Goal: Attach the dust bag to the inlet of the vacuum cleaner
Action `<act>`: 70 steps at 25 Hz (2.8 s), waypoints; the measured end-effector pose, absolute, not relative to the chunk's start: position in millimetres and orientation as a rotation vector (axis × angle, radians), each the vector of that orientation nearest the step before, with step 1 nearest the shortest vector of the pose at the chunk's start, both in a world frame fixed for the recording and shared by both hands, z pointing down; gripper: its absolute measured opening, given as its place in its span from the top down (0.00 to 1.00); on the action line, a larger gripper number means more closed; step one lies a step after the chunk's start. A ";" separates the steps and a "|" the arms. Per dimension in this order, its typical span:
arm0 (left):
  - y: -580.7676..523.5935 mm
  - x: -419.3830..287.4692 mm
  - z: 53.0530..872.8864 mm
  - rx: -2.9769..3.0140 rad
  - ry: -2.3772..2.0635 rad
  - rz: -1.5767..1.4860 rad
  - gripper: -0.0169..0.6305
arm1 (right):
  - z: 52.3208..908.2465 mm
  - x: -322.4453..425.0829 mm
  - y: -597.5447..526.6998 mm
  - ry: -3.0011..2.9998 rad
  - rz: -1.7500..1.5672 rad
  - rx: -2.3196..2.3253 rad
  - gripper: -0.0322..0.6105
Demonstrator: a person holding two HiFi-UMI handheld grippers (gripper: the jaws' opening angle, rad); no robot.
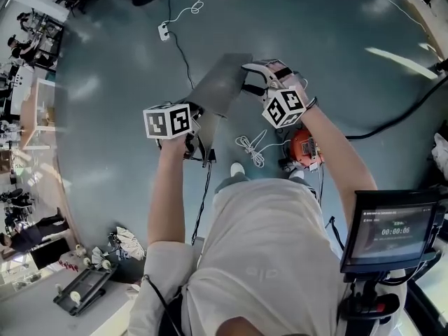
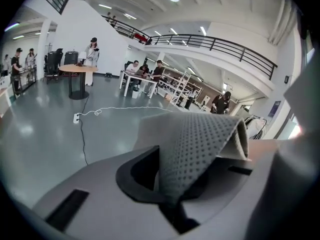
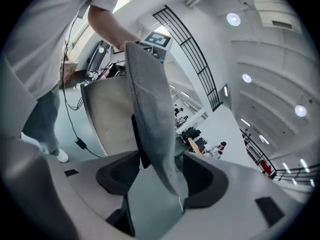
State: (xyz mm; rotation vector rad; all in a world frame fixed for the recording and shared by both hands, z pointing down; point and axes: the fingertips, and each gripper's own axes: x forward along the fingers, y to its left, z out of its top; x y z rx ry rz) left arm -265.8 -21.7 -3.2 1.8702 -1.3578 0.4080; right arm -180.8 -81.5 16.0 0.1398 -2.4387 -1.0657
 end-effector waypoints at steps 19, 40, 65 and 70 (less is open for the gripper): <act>10.7 -235.0 54.2 1.990 -0.993 1.083 0.95 | 49.4 -121.7 -57.2 -2.555 0.086 -0.204 0.88; 118.5 -176.7 537.7 1.364 -0.640 0.760 0.95 | 573.3 -90.6 69.7 -2.538 1.262 0.319 0.82; 172.4 -164.3 607.3 1.316 -0.861 0.750 0.95 | 560.9 -107.4 106.9 -2.335 1.884 0.569 0.63; 201.3 -100.2 619.7 1.588 -0.672 0.810 0.95 | 570.6 -107.9 115.5 -2.317 1.769 0.658 0.63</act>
